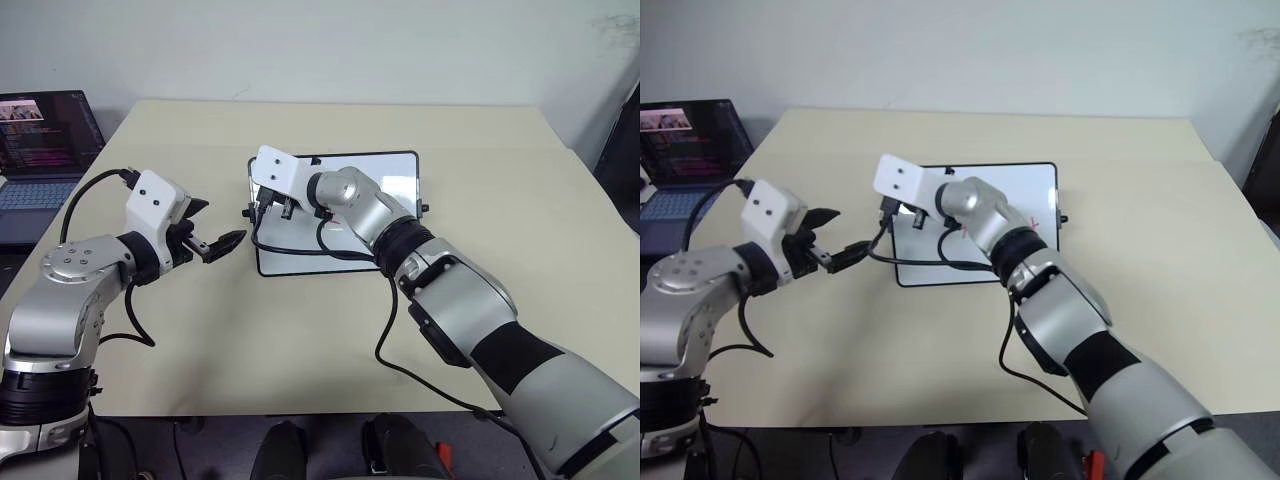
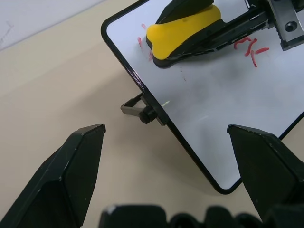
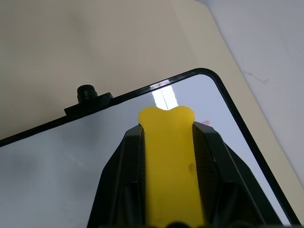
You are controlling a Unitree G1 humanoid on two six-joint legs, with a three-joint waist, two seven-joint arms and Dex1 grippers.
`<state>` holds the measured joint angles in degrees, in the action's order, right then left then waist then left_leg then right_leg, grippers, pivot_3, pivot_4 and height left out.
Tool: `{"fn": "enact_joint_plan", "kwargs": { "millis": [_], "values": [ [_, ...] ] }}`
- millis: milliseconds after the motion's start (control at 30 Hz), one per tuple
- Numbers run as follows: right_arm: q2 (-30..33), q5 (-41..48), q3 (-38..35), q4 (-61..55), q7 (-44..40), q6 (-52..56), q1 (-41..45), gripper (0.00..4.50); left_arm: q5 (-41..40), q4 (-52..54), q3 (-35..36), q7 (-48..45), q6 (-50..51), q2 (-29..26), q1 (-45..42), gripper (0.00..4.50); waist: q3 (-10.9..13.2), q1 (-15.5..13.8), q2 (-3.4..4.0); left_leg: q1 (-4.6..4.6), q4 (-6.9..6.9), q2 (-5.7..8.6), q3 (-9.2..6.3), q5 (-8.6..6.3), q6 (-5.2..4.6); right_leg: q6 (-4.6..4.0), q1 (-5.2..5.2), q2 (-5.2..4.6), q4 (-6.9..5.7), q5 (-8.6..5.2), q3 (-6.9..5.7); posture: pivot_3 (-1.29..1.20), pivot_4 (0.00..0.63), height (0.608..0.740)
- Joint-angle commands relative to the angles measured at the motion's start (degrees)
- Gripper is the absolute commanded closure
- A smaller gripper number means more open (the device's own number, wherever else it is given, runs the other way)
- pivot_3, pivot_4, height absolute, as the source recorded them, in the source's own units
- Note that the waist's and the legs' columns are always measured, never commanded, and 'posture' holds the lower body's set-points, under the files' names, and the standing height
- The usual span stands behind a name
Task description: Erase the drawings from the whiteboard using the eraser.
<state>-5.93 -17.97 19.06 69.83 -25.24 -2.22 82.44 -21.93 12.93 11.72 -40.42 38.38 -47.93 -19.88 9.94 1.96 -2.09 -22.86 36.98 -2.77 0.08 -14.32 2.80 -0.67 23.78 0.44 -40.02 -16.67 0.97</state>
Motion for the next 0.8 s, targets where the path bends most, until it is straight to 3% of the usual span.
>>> {"fn": "enact_joint_plan", "kwargs": {
  "millis": [33, 300, 533, 700, 800],
  "values": [
    [1.4, -0.1, -1.6, 0.4, 3.3, -0.4, 1.7, 3.45, -0.3, 1.6, 1.6, -0.1, 0.0, -1.3, -1.0, 0.0, 0.0, 0.0, 0.0, 0.0, 0.0, 0.0, 0.01, 0.0, 0.0, 0.0, 0.0, 0.0, 0.01, 0.0, 0.0, 0.0, 0.15, 0.74],
    [1.2, -1.6, 1.9, 0.0, -7.2, 1.6, -2.5, 3.45, -0.3, 1.9, 1.3, -0.1, 0.4, -0.9, -0.9, 0.0, 0.0, -0.1, -0.01, 0.1, 0.0, 0.01, 0.01, 0.0, 0.0, 0.0, -0.09, 0.0, 0.0, 0.0, 0.01, 0.0, 0.15, 0.74],
    [2.4, -2.4, 0.5, -0.3, 3.8, -0.7, -0.1, 3.45, -0.4, 2.0, 1.3, 0.1, 0.7, -0.5, -1.0, 0.0, 0.0, -0.2, -0.01, 0.26, 0.03, 0.03, -0.07, 0.01, 0.0, -0.02, -0.26, -0.01, -0.04, 0.01, -0.04, 0.0, 0.15, 0.74],
    [3.2, -3.0, 1.6, 0.6, 1.6, -0.3, -0.5, 3.45, -0.6, 2.2, 1.4, 0.1, 0.7, -0.3, -0.8, 0.0, 0.0, -0.2, -0.01, 0.24, 0.0, 0.04, -0.05, 0.01, 0.0, -0.02, -0.26, -0.01, 0.01, 0.01, -0.03, 0.0, 0.15, 0.74],
    [2.7, -2.8, 2.3, 0.6, -4.6, 0.9, -1.6, 3.45, -0.5, 2.1, 1.4, 0.1, 0.5, -0.4, -0.8, 0.0, 0.0, -0.2, -0.02, 0.24, -0.01, 0.03, -0.05, 0.01, 0.0, -0.02, -0.26, -0.01, 0.01, 0.01, -0.03, 0.0, 0.15, 0.74]
  ]
}}
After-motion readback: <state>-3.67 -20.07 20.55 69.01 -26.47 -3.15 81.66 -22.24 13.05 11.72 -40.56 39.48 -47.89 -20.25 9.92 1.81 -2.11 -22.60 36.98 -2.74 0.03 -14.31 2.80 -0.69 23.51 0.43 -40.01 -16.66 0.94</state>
